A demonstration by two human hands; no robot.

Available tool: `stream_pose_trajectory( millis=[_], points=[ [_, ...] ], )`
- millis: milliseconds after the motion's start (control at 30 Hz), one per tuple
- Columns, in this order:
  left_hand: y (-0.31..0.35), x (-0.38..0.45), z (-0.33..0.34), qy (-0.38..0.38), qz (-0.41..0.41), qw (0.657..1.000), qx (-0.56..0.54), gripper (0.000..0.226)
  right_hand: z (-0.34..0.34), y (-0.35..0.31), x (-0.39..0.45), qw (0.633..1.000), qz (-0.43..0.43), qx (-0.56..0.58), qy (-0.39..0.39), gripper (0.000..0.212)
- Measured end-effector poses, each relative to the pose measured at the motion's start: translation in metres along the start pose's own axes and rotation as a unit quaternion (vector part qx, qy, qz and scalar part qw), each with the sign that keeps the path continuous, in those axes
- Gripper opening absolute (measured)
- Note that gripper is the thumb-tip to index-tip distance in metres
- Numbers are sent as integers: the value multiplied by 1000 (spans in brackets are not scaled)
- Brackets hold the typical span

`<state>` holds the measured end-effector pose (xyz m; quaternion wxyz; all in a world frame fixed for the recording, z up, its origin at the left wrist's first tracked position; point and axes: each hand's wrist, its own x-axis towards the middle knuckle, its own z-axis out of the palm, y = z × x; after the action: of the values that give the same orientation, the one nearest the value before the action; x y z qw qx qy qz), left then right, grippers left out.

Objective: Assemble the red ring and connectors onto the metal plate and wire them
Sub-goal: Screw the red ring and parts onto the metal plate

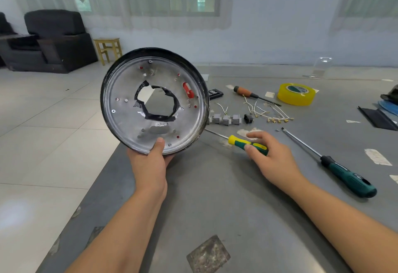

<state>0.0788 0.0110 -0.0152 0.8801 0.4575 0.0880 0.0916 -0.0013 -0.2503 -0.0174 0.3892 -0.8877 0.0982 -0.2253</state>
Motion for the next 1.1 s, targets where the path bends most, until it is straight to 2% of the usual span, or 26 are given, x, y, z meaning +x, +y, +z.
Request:
stream_pose_trajectory(
  millis=[133, 233, 300, 433, 533, 667, 767, 900, 1100],
  points=[
    [-1, 2, -2, 16, -4, 1000, -21, 65, -4, -5, -4, 981, 42, 174, 77, 25],
    [-1, 3, -2, 19, -8, 999, -30, 68, -8, -13, -9, 961, -4, 249, 123, 32],
    [-1, 3, -2, 17, -10, 999, -33, 70, -6, -20, -15, 951, -48, 281, 121, 31],
    [-1, 3, -3, 15, -8, 999, -34, 71, 5, -28, -25, 948, -110, 284, 96, 32],
    [-1, 3, -3, 18, -3, 999, -32, 70, 5, -30, -26, 942, -151, 280, 108, 30],
    [-2, 3, -3, 27, 12, 999, -15, 71, 3, -31, -28, 944, -182, 248, 119, 31],
    [-2, 2, -3, 25, 27, 999, 0, 75, 6, -32, -32, 949, -206, 220, 95, 28],
    [-5, 2, -2, 27, 38, 998, 34, 69, 13, -39, -40, 959, -226, 163, 52, 25],
    [-9, 2, -2, 21, 53, 995, 80, 58, 17, -45, -44, 962, -229, 147, 25, 30]
  ],
)
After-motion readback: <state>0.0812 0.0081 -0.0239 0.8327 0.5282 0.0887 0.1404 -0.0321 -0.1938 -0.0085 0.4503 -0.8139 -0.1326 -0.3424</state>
